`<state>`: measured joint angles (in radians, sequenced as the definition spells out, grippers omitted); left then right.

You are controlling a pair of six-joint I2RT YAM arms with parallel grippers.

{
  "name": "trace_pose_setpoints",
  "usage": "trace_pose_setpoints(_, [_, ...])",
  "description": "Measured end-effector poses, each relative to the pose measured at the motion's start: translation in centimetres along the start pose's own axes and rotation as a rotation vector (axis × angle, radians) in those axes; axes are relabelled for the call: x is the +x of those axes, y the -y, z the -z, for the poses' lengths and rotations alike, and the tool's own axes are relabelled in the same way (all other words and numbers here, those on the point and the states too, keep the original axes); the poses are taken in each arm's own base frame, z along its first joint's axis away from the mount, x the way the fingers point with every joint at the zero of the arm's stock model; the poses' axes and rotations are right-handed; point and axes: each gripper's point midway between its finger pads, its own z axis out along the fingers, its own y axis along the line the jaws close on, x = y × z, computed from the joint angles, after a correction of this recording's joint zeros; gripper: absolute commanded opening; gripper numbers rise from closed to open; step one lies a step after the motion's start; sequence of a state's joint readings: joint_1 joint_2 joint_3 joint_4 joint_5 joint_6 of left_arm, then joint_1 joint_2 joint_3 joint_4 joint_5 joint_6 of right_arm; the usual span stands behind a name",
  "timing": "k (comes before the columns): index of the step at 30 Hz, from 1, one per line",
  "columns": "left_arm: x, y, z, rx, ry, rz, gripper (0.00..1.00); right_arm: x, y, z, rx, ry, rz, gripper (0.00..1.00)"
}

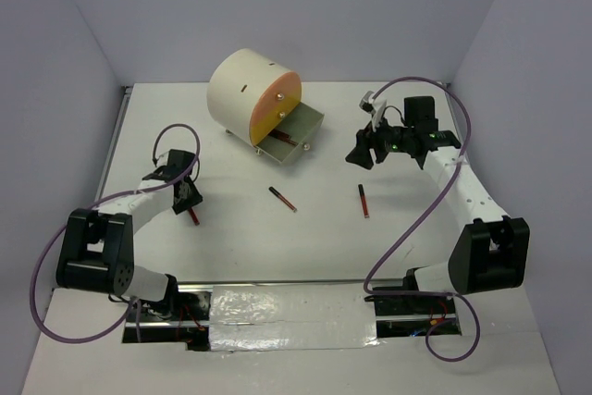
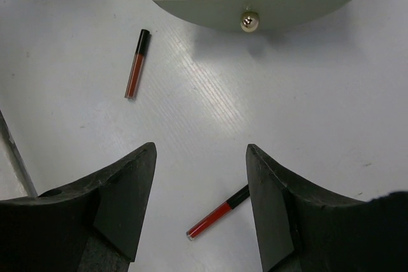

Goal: Organize the makeup

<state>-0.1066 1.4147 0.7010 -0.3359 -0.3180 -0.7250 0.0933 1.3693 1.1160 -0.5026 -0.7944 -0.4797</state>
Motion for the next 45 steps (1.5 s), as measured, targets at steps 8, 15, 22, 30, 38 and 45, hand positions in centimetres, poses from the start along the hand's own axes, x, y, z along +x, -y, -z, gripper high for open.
trace_pose_setpoints(8, [-0.1, 0.0, -0.5, 0.017, 0.011, -0.001, 0.32, 0.0, 0.3, 0.2, 0.007, 0.005, -0.017, 0.66])
trace_pose_setpoints(15, [-0.3, 0.5, -0.6, 0.044, 0.022, 0.005, 0.14, 0.1, 0.5, 0.4, 0.013, 0.005, -0.022, 0.66])
trace_pose_setpoints(22, [-0.1, 2.5, 2.0, 0.180, 0.039, -0.038, 0.05, 1.2, 0.6, 0.3, 0.017, -0.012, -0.037, 0.61])
trace_pose_setpoints(30, [-2.2, 11.9, 11.8, 0.588, 0.287, -0.289, 0.00, 2.2, 0.5, 0.0, 0.017, -0.024, -0.058, 0.44])
trace_pose_setpoints(38, [-2.6, 20.1, 19.7, 0.853, 0.492, -0.558, 0.00, 3.0, 0.3, -0.1, 0.018, -0.029, -0.066, 0.44])
trace_pose_setpoints(45, [-3.5, 26.8, 21.3, 0.911, 0.600, -0.815, 0.03, 3.0, 0.4, 0.1, 0.031, -0.026, -0.061, 0.47])
